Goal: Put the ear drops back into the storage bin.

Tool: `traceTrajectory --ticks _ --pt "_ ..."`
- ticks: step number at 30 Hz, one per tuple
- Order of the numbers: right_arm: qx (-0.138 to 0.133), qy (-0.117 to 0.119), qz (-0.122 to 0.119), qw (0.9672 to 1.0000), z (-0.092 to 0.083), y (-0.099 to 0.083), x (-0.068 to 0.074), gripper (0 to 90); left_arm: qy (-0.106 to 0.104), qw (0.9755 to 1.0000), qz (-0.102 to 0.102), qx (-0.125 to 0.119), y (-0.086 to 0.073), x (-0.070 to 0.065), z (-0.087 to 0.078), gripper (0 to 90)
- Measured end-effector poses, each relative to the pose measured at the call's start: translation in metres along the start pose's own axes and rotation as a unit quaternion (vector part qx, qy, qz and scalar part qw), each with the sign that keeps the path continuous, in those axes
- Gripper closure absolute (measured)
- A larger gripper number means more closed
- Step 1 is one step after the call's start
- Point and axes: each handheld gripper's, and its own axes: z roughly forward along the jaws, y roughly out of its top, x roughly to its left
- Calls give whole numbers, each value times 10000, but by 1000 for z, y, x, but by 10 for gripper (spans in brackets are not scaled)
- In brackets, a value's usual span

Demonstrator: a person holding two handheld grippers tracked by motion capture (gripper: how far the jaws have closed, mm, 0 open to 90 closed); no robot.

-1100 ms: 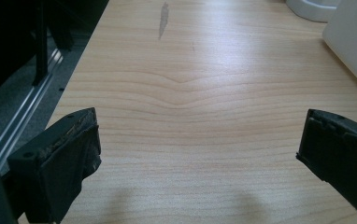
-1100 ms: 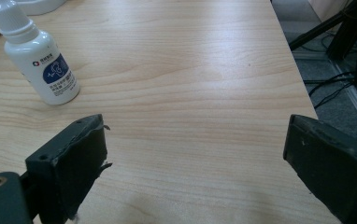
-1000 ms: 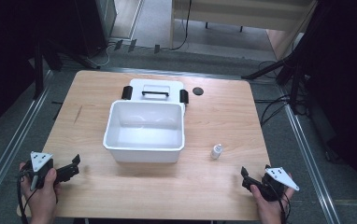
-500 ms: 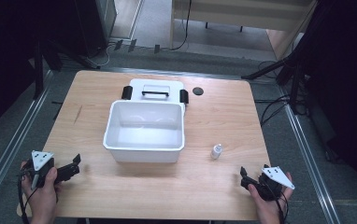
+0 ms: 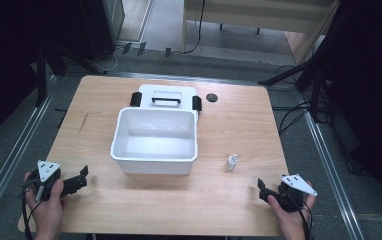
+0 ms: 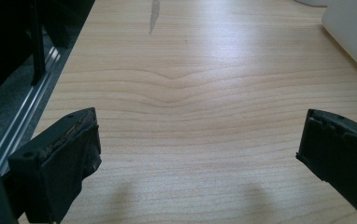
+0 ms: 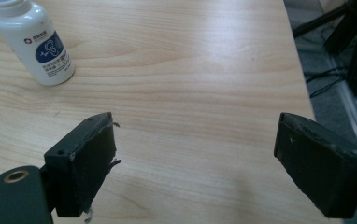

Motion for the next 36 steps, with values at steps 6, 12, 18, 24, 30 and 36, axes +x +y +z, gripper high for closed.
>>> traceTrajectory --ticks 6,12,18,24,30,36 --pt "366 208 -540 9976 -10 26 -7 127 -69 10000 -15 -2 0 0 -1 0" --pt "925 552 -1032 9888 -13 53 -7 125 -97 9999 -89 -24 -1 2 -1 0" --pt "1382 765 -1490 9761 -7 74 5 125 -110 9999 -117 -15 -1 3 -2 0" --pt "1855 916 -1978 9582 3 88 20 126 -96 9999 -60 -36 -1 2 -2 0" --pt "2364 929 -2494 9345 12 101 35 127 -111 9999 -75 -62 -2 2 -3 0" --pt "2697 1031 -2802 9155 18 111 47 138 -103 9999 -78 -49 -2 2 -3 0"
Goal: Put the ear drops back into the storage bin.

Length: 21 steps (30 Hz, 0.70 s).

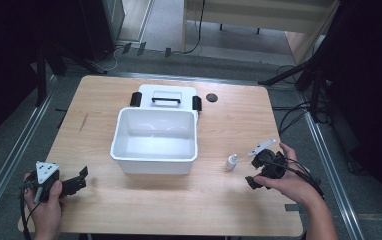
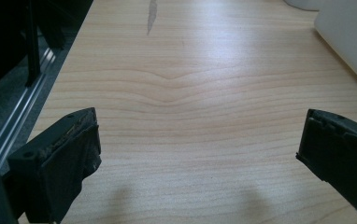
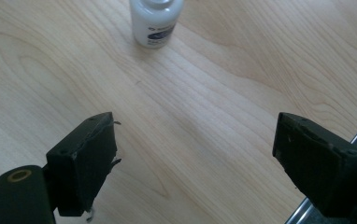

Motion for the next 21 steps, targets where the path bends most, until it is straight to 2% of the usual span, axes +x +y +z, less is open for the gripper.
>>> traceTrajectory --ticks 6,8,9,10,13,15,16,21 --pt "441 238 -310 9983 1 15 5 164 -11 10000 -3 6 0 0 0 0" --pt "577 378 -292 9972 0 19 5 195 -15 10000 -1 -1 0 0 0 0" --pt "566 422 -343 9969 -1 21 6 221 -21 10000 -6 -3 0 0 0 0" --pt "537 458 -416 9966 -3 23 7 283 -25 10000 2 -6 0 0 0 0" --pt "616 624 -518 9948 -5 29 9 320 -18 10000 31 6 0 0 0 0" --pt "744 584 -564 9939 -3 34 9 327 -20 10000 34 9 0 0 0 0" --pt "808 563 -555 9936 -2 36 9 361 -23 10000 35 10 0 0 0 0" --pt "892 543 -513 9932 -1 53 5 463 -32 10000 30 16 0 0 0 0"
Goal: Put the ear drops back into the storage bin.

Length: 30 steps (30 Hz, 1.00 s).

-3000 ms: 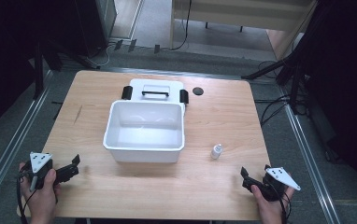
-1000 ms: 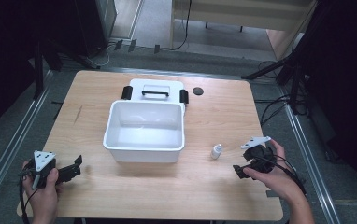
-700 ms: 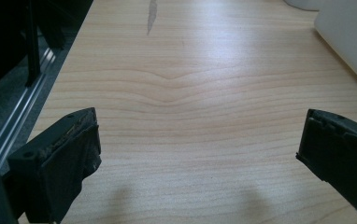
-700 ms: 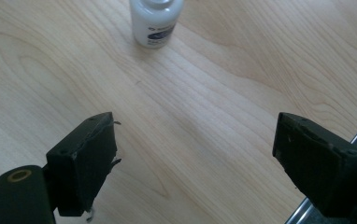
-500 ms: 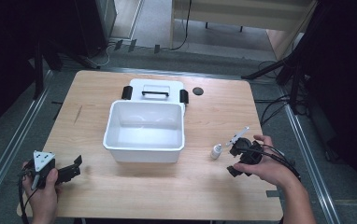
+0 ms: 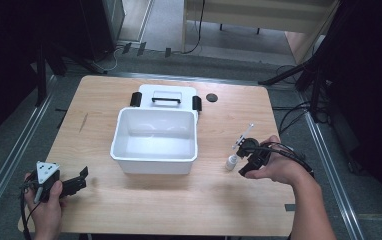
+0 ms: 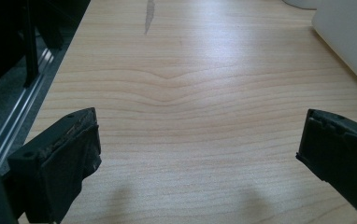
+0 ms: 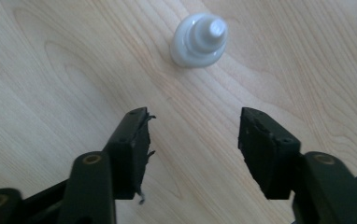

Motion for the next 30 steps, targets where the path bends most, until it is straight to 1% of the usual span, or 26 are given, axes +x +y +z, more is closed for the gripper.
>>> traceTrajectory --ticks 4,7,9,10,13,16,21,22,25,28,30 --pt "126 215 122 9996 -2 15 -4 504 -23 10000 -10 18 0 1 0 0" --pt "225 251 79 9994 -2 24 -4 528 -34 10000 -15 6 0 1 0 0" --pt "225 286 118 9993 -2 29 -5 546 -39 10000 -27 -1 0 1 0 0" --pt "217 290 96 9993 -2 31 -6 546 -41 10000 -26 1 0 1 0 0" --pt "142 290 194 9993 -3 37 -7 573 -32 10000 -26 1 0 1 0 0" --pt "150 272 226 9993 -1 40 -9 608 -17 10000 -21 -9 0 0 0 0" --pt "121 374 321 9987 2 42 -12 635 -20 10000 -18 18 0 1 0 0" --pt "175 447 333 9983 4 43 -13 643 -28 10000 -15 24 0 1 0 0" --pt "228 419 342 9983 6 45 -12 655 -25 10000 -16 24 0 1 0 0" --pt "206 452 362 9981 10 47 -12 652 -22 10000 -12 35 0 1 0 0" --pt "216 426 371 9982 11 49 -12 680 -21 10000 -11 25 0 1 0 0"
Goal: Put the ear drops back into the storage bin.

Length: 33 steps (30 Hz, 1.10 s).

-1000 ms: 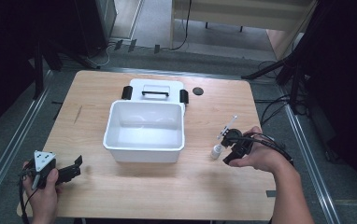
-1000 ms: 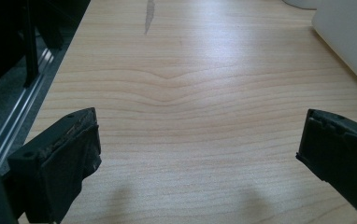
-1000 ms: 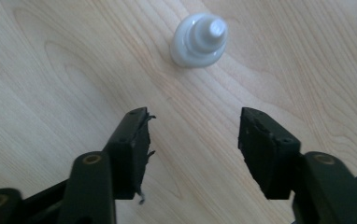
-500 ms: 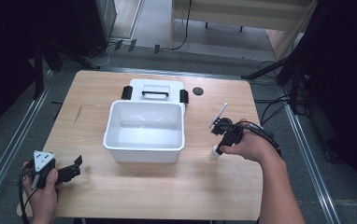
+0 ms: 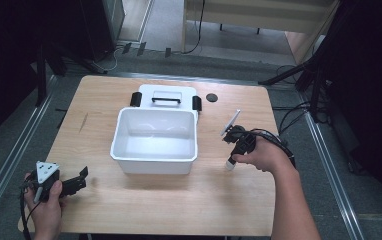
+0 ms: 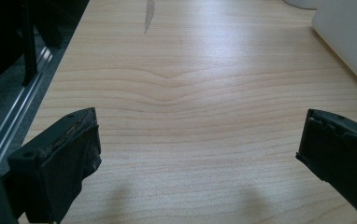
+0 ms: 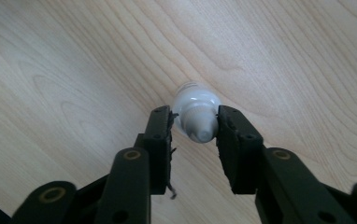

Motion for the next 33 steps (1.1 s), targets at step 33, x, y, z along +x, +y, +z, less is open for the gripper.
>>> traceTrajectory --ticks 33 --pt "4 10 -51 10000 7 -1 -1 722 -3 10000 7 -10 0 0 0 0"
